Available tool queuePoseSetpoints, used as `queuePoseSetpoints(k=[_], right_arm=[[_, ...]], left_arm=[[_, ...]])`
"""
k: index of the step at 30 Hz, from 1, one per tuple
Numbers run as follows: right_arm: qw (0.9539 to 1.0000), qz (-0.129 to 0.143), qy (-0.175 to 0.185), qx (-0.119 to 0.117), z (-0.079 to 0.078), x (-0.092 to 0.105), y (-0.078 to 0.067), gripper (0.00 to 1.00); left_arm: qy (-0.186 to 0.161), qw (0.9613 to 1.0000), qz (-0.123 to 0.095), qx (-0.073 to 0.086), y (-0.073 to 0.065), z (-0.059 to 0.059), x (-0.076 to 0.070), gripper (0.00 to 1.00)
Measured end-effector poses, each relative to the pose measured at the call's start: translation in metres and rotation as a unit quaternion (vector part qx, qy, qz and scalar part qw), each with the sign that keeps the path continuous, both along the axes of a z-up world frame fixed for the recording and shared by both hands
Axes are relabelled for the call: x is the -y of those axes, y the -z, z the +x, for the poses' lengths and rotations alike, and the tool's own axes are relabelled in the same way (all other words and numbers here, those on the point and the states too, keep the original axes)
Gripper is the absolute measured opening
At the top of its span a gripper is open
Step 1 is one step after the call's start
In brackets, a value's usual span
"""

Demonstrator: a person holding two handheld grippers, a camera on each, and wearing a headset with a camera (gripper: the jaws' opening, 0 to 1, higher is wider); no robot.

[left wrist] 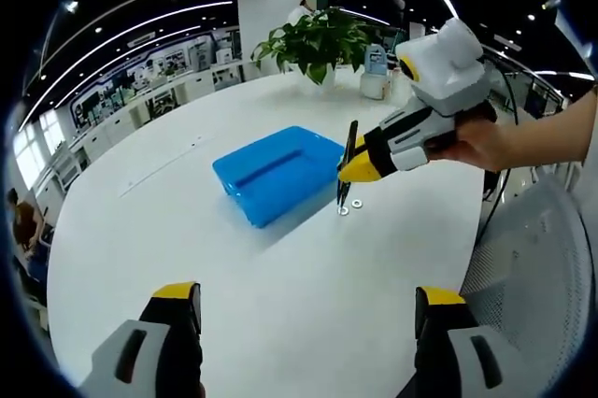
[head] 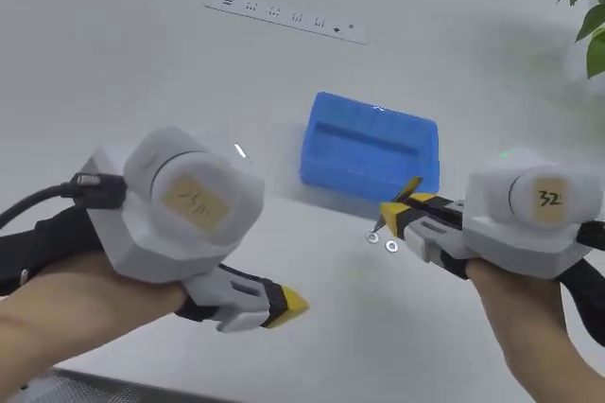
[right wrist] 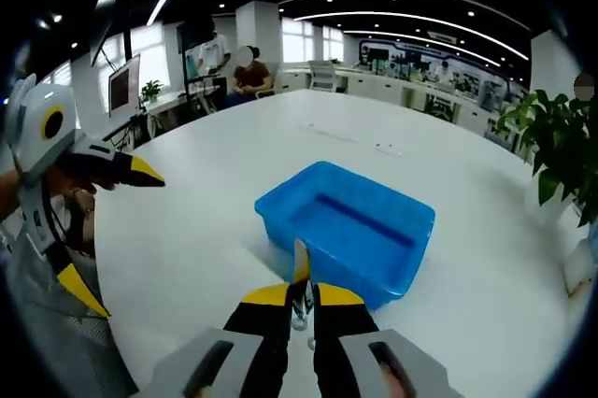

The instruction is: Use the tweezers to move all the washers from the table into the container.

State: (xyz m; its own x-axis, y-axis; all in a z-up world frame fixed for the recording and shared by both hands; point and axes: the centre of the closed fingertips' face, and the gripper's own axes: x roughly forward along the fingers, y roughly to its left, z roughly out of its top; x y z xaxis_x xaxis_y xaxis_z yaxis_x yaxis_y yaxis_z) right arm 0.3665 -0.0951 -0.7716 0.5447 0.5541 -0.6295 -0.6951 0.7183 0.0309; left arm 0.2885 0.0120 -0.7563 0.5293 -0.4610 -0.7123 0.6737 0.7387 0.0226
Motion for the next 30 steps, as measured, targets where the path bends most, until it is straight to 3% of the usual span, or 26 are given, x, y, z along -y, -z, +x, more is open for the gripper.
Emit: queuePoseSetpoints(k=[3, 4, 19, 30], right_arm=[[1.0000, -0.008, -0.002, -0.004, -0.001, 0.001, 0.005, 0.05], [1.0000, -0.004, -0.003, 0.006, 0.000, 0.000, 0.003, 0.05], [0.9993, -0.030, -0.017, 0.017, -0.002, 0.000, 0.002, 0.04], [0.9993, -0.004, -0.010, 0.036, 0.007, -0.002, -0.027, 0.04]], left_arm=[[-0.001, 1.0000, 0.002, -0.002, 0.001, -0.001, -0.001, 0.97], [-0.001, 1.0000, 0.002, -0.002, 0.002, -0.001, -0.001, 0.97], [0.006, 0.9999, 0.010, -0.002, 0.004, -0.003, 0.002, 0.97], [0.005, 0.9999, 0.008, -0.003, 0.003, -0.003, 0.002, 0.97]])
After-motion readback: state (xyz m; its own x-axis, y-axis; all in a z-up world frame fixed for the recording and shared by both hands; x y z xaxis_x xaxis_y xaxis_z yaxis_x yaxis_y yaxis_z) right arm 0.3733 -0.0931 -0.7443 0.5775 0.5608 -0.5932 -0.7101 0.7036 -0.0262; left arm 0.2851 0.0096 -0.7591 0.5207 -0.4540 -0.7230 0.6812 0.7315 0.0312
